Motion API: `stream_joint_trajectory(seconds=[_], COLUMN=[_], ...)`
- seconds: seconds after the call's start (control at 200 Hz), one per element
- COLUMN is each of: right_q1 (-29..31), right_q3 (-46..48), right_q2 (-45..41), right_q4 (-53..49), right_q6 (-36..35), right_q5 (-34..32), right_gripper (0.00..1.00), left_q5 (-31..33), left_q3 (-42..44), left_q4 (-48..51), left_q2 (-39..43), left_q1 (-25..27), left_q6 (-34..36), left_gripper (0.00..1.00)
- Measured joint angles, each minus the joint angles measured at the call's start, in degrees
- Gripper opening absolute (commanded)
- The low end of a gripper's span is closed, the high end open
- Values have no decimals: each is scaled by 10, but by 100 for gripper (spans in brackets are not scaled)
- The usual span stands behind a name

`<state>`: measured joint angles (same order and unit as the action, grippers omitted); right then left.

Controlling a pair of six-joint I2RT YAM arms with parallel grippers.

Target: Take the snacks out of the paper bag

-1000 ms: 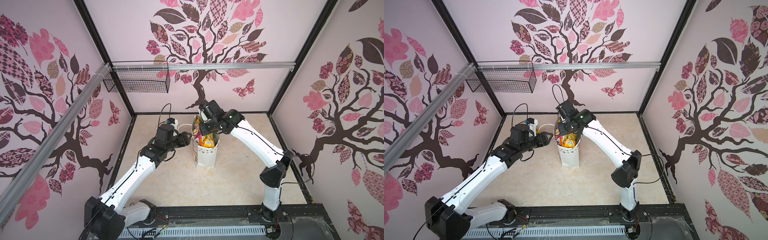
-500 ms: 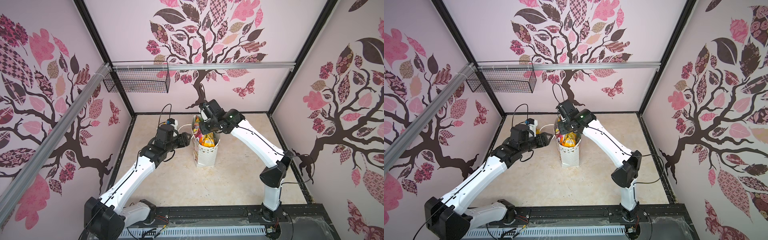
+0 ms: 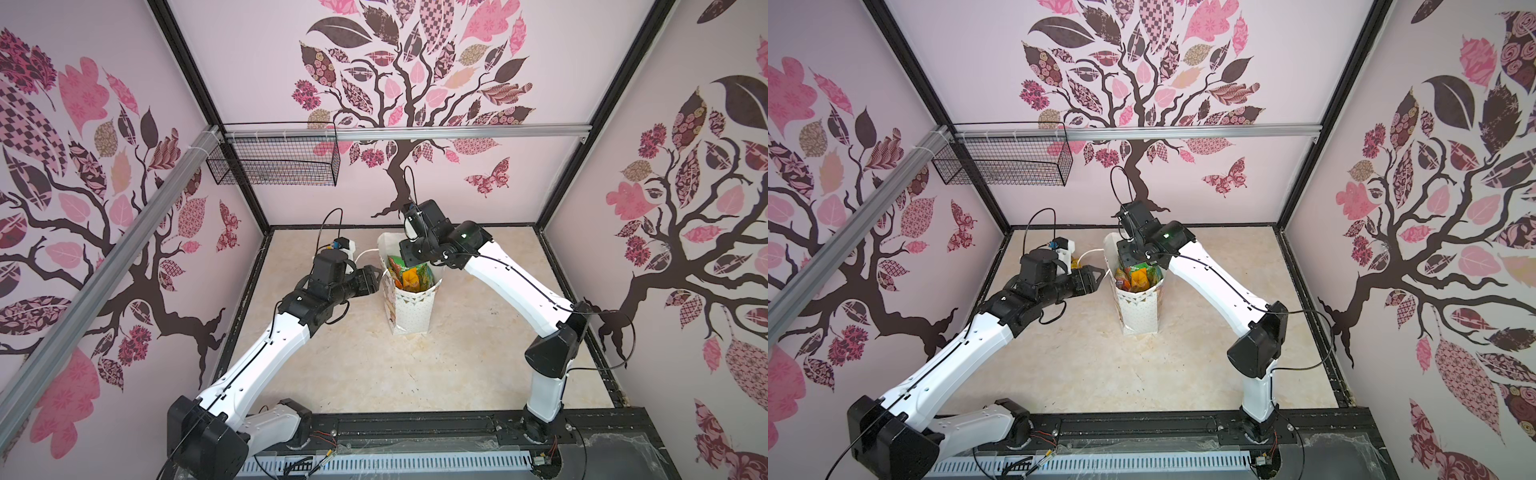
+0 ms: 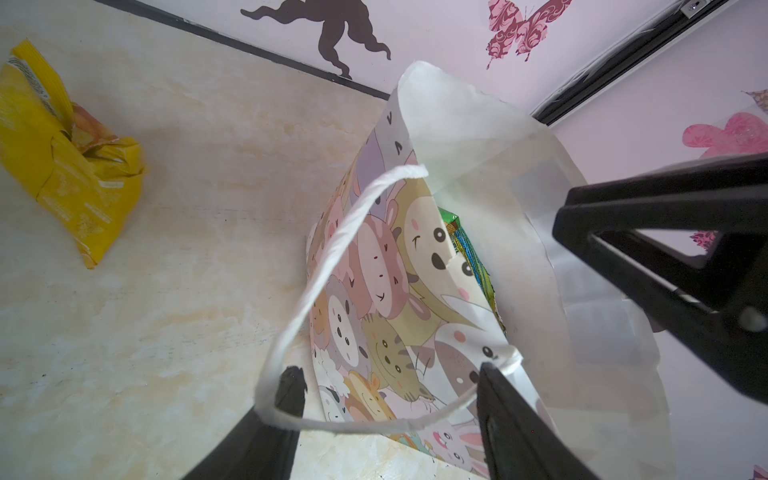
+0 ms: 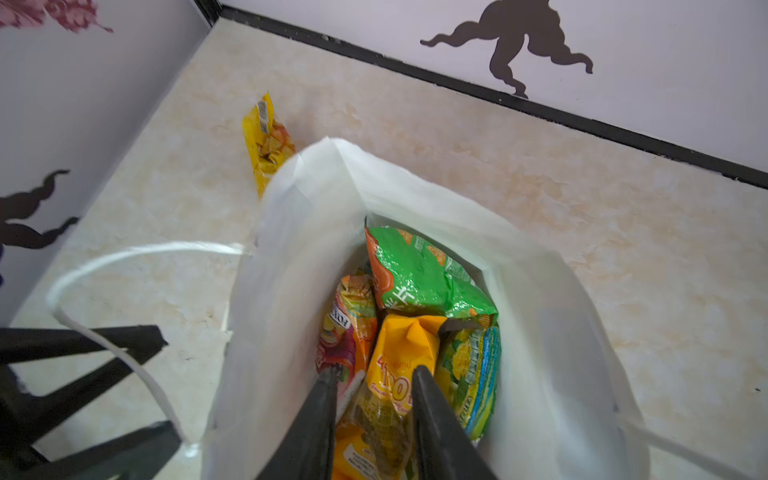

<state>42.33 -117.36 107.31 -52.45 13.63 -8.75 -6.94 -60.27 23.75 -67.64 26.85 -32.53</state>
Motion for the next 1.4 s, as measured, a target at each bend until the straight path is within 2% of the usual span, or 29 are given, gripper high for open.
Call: stream_joint_trajectory(seconds=[0.15, 0.22, 0.38, 0.515, 0.595, 0.655, 0.86, 0.98, 1.4], right_q1=[-11, -13, -16, -15, -15, -15, -15, -15, -15], right_q3=[57, 75, 87, 105, 114, 118, 116, 113, 40], right_q2=[2, 2, 9, 25, 42, 57, 69, 69, 67], right_q4=[1, 0, 6, 22, 26, 29, 33, 31, -21], right_q6=[9, 12, 17, 19, 20, 21, 20, 19, 16], right_q5=[7, 11, 32, 50, 59, 64, 71, 70, 64], right_gripper=[63, 67, 70, 67, 63, 56, 19, 0, 0], left_q5=[0, 0, 0, 0, 0, 0, 0, 0, 0], left_q3=[0, 0, 0, 0, 0, 0, 0, 0, 0], left_q4=[0, 1, 2, 4, 4, 5, 5, 5, 6], left_q2=[0, 3, 7, 7, 7, 7, 7, 8, 10], left_q1=[0, 0, 0, 0, 0, 0, 0, 0, 0], left_q6=[0, 2, 5, 5, 5, 5, 6, 6, 7], left_gripper=[68, 68, 68, 68, 68, 68, 68, 68, 69])
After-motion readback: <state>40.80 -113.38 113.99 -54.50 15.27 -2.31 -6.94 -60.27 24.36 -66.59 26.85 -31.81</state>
